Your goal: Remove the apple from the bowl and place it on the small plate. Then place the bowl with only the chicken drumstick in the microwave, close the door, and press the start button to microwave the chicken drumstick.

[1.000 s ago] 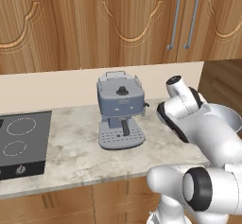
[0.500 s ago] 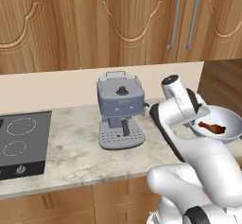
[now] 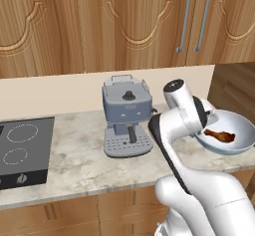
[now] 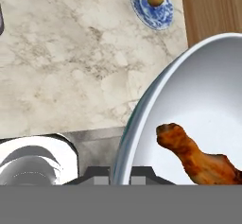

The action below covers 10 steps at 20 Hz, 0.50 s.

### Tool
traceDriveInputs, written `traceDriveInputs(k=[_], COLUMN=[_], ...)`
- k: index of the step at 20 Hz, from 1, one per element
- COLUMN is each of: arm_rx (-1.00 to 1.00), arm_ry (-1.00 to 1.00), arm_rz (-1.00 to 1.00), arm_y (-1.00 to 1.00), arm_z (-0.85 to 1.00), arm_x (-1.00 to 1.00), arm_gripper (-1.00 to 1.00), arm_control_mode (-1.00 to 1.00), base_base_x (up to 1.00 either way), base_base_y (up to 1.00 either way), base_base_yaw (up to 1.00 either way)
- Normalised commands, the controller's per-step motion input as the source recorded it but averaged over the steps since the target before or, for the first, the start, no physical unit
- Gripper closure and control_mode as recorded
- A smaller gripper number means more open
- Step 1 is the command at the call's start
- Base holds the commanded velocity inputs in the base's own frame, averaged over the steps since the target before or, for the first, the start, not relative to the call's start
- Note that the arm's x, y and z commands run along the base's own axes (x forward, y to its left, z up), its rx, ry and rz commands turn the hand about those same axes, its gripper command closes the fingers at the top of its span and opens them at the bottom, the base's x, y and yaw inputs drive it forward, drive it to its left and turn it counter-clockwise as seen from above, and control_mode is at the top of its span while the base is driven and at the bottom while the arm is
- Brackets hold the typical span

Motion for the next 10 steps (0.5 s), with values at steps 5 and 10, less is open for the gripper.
traceDriveInputs(k=[5,10], arm_rx=[0.00,0.00], arm_ry=[0.00,0.01], arm_rz=[0.15,0.18], arm_y=[0.54,0.51], arm_z=[0.33,0.23], arm_x=[-0.38,-0.31], arm_gripper=[1.00,1.00], arm_control_mode=[-1.00,-1.00], base_base_x=[0.00,0.00], base_base_y=[0.00,0.00], base_base_yaw=[0.00,0.00])
